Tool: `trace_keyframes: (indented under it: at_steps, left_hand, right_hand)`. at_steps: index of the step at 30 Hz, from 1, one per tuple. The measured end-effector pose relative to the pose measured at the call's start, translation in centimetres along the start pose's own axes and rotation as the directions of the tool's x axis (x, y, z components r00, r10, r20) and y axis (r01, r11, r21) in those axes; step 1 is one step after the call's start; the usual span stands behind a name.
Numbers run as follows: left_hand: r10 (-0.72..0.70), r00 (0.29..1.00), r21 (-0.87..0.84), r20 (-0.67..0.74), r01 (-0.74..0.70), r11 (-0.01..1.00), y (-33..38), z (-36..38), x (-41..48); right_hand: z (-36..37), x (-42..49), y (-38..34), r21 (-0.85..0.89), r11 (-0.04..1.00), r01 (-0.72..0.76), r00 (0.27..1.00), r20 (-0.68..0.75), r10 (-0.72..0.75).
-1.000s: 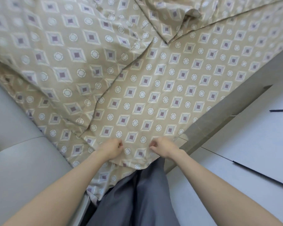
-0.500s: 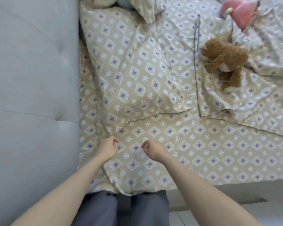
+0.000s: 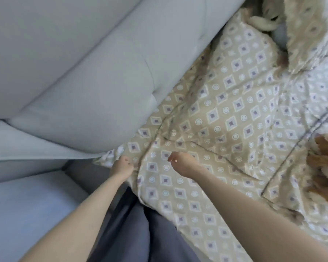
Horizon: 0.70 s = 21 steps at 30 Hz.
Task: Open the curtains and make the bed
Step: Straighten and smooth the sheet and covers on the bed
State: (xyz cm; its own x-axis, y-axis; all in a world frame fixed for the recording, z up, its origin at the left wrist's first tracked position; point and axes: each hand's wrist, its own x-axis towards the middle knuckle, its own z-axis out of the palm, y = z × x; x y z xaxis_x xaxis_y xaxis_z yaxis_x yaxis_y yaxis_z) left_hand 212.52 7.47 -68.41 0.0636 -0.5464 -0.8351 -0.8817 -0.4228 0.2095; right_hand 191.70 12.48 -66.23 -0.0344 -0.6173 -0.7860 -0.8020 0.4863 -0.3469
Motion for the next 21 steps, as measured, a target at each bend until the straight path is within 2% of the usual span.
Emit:
trace_keyframes:
  at_steps: [3,6,12,17,21]
  left_hand:
    - [-0.075,0.997,-0.167,-0.02,0.071,0.983,-2.6,0.0,0.4]
    - [-0.09,0.994,-0.285,-0.054,0.071,0.956,-4.7,0.5,1.3]
    - [-0.257,0.96,-0.582,-0.108,0.148,0.8,-7.7,2.4,4.6]
    - [-0.359,0.922,-0.715,-0.144,0.153,0.682,-9.4,4.7,8.1]
    - [-0.418,0.855,-0.698,-0.305,0.098,0.71,-9.5,6.3,9.4]
  right_hand:
    - [0.8,2.3,-2.7,-0.123,0.989,0.083,0.997,0.004,-0.083]
    - [2.0,4.7,-4.9,-0.192,0.965,0.177,0.984,0.0,-0.18]
    - [5.6,9.4,-6.9,-0.368,0.853,0.37,0.925,0.056,-0.376]
    - [7.6,13.3,-7.2,-0.462,0.794,0.395,0.905,0.046,-0.423]
    - [8.8,14.9,-7.7,-0.572,0.734,0.368,0.875,-0.055,-0.481]
